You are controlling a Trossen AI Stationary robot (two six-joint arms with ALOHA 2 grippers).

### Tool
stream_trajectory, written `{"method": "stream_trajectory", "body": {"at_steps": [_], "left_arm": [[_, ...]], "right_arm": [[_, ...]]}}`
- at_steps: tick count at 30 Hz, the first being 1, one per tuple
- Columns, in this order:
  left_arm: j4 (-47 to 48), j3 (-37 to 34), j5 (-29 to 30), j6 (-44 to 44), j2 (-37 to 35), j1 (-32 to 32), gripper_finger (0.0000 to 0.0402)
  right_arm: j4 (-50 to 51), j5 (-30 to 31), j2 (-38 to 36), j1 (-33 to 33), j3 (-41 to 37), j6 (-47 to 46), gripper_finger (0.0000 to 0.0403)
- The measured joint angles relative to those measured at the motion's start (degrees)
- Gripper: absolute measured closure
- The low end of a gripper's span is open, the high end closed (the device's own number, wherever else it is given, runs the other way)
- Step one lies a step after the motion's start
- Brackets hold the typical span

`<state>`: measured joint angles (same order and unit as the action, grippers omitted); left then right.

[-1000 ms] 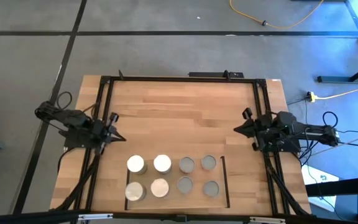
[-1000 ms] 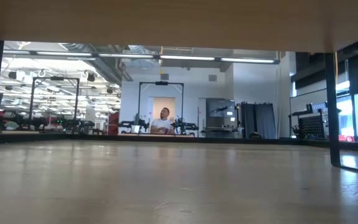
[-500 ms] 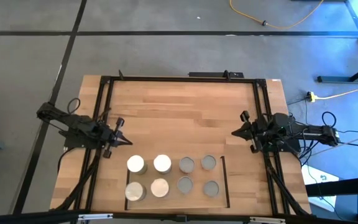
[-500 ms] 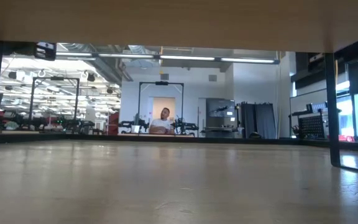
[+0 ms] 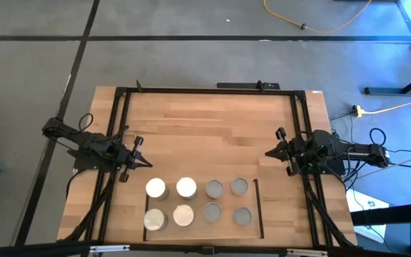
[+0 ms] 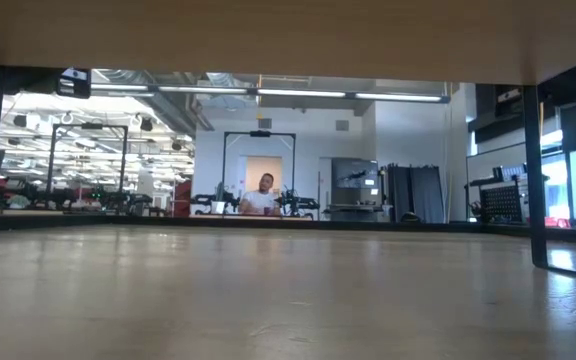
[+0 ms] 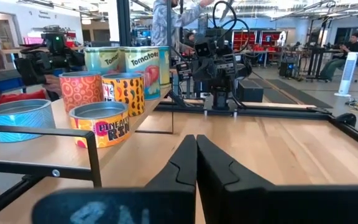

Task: Pick and place cans onto a shelf
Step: Return to Home Position

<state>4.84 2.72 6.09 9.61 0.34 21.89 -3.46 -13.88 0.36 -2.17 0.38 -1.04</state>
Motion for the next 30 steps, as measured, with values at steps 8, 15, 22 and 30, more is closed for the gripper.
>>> {"method": "stream_trajectory", "body": {"at_steps": [8,15,22,30], "left_arm": [[0.02,0.0,0.14,-0.01,0.0,0.0,0.0401],[0.02,0.0,0.42,-0.02,0.0,-0.01,0.0401],[0.02,0.0,0.42,-0.02,0.0,0.0,0.0401],[0.02,0.0,0.42,-0.02,0.0,0.0,0.0401]], "right_arm": [[-0.01,-0.21,1.21,0.0,0.02,0.77,0.04],[0.01,-0.25,3.51,-0.02,0.02,1.25,0.0382],[-0.01,-0.33,3.52,0.0,0.02,-1.55,0.038],[-0.01,-0.32,3.52,-0.01,0.04,-1.59,0.0381]]}}
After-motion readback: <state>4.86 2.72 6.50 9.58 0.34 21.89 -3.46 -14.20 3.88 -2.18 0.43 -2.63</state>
